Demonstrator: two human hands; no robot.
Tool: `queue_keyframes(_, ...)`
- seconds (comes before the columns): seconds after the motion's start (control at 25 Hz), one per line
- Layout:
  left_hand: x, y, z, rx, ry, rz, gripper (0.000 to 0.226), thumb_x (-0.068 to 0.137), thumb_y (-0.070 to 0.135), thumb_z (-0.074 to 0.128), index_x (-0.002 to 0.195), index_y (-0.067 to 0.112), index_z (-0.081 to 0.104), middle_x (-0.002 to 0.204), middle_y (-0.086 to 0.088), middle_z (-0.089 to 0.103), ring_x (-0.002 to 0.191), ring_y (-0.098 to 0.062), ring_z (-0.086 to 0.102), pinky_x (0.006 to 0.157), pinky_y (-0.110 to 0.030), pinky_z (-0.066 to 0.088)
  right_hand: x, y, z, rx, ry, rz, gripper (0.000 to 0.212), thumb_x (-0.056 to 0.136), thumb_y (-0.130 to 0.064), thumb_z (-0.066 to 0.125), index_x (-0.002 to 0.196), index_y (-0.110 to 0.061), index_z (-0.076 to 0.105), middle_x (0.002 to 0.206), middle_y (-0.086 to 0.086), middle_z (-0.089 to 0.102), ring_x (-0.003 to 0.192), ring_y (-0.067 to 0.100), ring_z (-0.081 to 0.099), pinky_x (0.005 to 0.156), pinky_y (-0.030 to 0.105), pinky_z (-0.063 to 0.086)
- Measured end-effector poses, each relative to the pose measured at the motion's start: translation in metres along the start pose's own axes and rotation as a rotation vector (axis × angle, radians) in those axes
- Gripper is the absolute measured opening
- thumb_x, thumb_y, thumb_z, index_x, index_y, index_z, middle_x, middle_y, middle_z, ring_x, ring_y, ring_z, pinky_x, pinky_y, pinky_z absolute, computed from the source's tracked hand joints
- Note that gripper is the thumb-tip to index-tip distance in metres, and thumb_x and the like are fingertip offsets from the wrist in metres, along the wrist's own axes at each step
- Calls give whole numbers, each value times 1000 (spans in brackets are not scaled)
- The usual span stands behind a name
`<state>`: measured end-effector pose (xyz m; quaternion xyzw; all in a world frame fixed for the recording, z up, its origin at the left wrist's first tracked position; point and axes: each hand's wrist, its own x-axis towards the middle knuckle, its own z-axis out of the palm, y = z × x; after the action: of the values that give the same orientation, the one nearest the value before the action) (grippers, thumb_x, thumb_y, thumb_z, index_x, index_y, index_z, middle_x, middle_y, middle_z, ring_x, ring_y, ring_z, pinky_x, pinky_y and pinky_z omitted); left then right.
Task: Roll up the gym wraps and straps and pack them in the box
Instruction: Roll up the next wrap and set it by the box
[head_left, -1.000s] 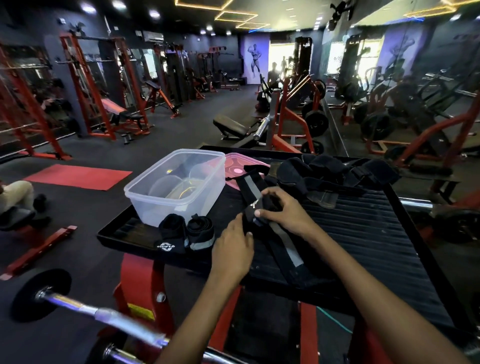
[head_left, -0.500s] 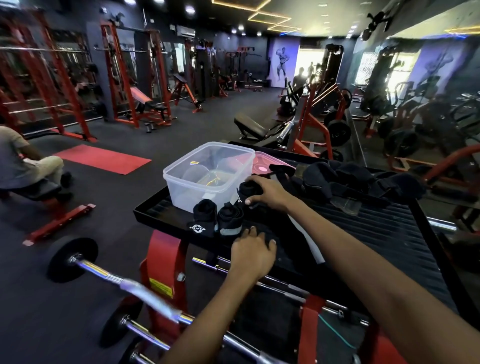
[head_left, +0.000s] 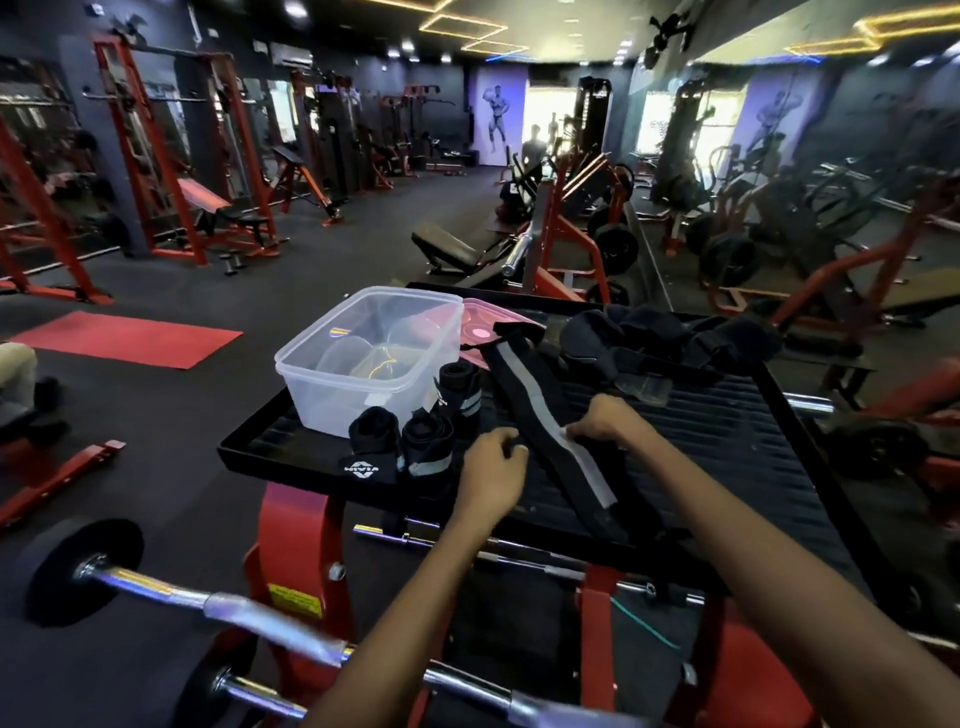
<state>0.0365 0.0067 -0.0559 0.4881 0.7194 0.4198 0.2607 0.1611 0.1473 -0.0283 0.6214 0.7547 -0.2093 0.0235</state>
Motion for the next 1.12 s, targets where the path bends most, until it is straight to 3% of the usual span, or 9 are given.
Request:
queue_keyframes(0.08,12,8,3,-131,-56,-69,38,93,17,51,130,8,50,130,-11,56,119,-23,53,96,-25,38,-12,7,-5,113,-27,41,40,82,-40,68,73,-6,48,78,11,54,71,25,54,55,29,41)
queue_keyframes(0.16,21,9,7,-172,-55,-109,42,94,16,50,134,6,45,132,-13,53,122,-26,50,98,-28,37,-20,11,-6,224,-90,67,40,81,-39,70,81,-5,49,70,7,48,62,19,49,47,28,40)
queue_keyframes(0.32,36,1,17,-286,-3,-173,43,95,25,47,134,7,40,129,-15,55,115,-32,55,103,-39,41,-38,20,-13,613,-140,27,22,92,-24,57,84,-4,62,64,10,53,49,19,47,50,26,42)
queue_keyframes(0.48,43,2,17,-659,-30,-274,44,99,37,37,134,10,38,117,-11,51,77,-28,61,73,-34,54,-66,29,-22,1060,-273,53,15,78,-8,67,71,-7,54,54,6,58,36,10,51,33,16,39)
queue_keyframes(0.6,54,-6,16,-915,-186,-331,53,97,44,39,133,5,42,125,-16,52,75,-23,62,53,-27,55,-105,29,-18,1089,-345,68,30,93,-3,37,72,-5,57,52,4,64,27,1,40,25,7,25)
queue_keyframes(0.76,48,-3,16,-738,-237,-326,9,94,17,53,96,9,57,65,-3,61,38,-1,54,41,-16,44,-147,38,6,880,-508,-11,21,94,-11,40,82,-7,56,62,4,68,40,4,54,35,11,38)
queue_keyframes(0.88,47,-6,19,-560,-264,-185,25,90,3,57,114,2,59,65,-4,53,28,1,40,34,-11,33,-140,44,14,720,-414,41,37,97,-40,44,78,-11,54,58,3,63,46,12,61,41,17,40)
queue_keyframes(1.0,45,-11,15,-516,-281,-76,37,87,2,59,124,5,56,69,-2,57,37,2,44,40,-12,36,-116,34,16,586,-24,89,50,93,-56,40,74,-12,55,59,3,63,40,10,55,38,17,34)
queue_keyframes(1.12,43,-5,10,-573,-264,-96,41,86,1,57,125,12,51,74,-2,59,50,-5,50,39,-15,37,-91,25,27,1010,118,10,36,94,-41,49,82,-9,60,72,3,61,57,11,59,50,21,47)
